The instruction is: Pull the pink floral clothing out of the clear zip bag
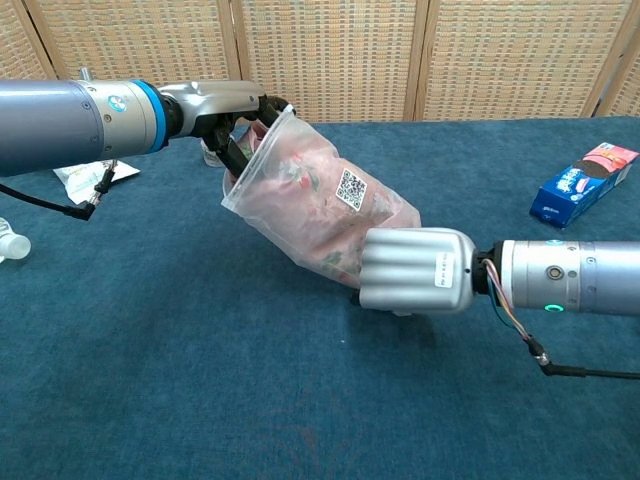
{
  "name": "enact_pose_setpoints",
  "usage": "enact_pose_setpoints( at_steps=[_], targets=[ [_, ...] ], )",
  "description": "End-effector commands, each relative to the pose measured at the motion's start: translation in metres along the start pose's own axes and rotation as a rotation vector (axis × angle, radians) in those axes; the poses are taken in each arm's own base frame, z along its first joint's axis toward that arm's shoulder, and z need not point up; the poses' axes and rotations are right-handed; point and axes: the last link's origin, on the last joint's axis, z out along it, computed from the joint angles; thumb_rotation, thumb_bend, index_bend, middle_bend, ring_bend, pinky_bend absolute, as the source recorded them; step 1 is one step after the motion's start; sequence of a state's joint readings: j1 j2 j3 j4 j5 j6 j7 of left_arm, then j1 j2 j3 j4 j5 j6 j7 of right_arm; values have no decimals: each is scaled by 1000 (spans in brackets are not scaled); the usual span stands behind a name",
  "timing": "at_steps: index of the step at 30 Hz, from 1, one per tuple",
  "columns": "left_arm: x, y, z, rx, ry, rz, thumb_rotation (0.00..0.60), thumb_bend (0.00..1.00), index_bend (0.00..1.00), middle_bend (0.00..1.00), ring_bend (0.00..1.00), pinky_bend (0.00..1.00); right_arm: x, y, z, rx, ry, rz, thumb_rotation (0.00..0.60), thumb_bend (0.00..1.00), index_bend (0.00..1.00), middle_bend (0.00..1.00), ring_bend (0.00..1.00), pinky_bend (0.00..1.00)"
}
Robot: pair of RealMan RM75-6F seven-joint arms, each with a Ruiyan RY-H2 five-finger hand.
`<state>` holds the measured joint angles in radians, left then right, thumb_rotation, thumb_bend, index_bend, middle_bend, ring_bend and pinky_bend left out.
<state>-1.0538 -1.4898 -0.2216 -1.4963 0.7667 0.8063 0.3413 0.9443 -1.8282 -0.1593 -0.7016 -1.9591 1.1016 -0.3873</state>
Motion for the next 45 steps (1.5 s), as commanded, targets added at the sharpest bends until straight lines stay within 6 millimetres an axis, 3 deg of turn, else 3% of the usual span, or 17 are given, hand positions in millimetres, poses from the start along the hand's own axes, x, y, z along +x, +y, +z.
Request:
enact_pose_setpoints(
  at_steps=[1, 10, 18, 27, 35, 40, 45],
  targets=[
    [0, 0, 0, 0, 0, -1, 600, 551, 660, 0, 0, 0, 0, 0, 0, 0, 3, 6, 600, 629, 673, 889, 832, 1000],
    [0, 1, 0, 0, 4, -9, 600, 551, 660, 0, 0, 0, 2, 0, -2, 0, 24, 10, 600, 807, 743, 897, 836, 1000],
    [9, -6, 0, 17, 48, -13, 600, 552, 660, 0, 0, 0, 1, 9, -12, -11, 32, -14, 600, 843, 756, 904, 841, 1000],
    [34, -35, -14, 77, 113, -2, 600, 552, 660, 0, 0, 0, -2, 26, -41, -44, 6, -49, 600, 865, 760, 909, 844, 1000],
    [71, -91, -47, 198, 199, 37, 600, 552, 661, 0, 0, 0, -8, 43, -73, -100, -56, -79, 600, 865, 760, 910, 844, 1000],
    [103, -142, -82, 311, 268, 44, 600, 552, 661, 0, 0, 0, -18, 49, -94, -128, -121, -87, 600, 865, 760, 910, 844, 1000],
    [117, -180, -107, 395, 295, 26, 600, 552, 661, 0, 0, 0, -26, 51, -106, -150, -162, -84, 600, 865, 760, 910, 844, 1000]
  ],
)
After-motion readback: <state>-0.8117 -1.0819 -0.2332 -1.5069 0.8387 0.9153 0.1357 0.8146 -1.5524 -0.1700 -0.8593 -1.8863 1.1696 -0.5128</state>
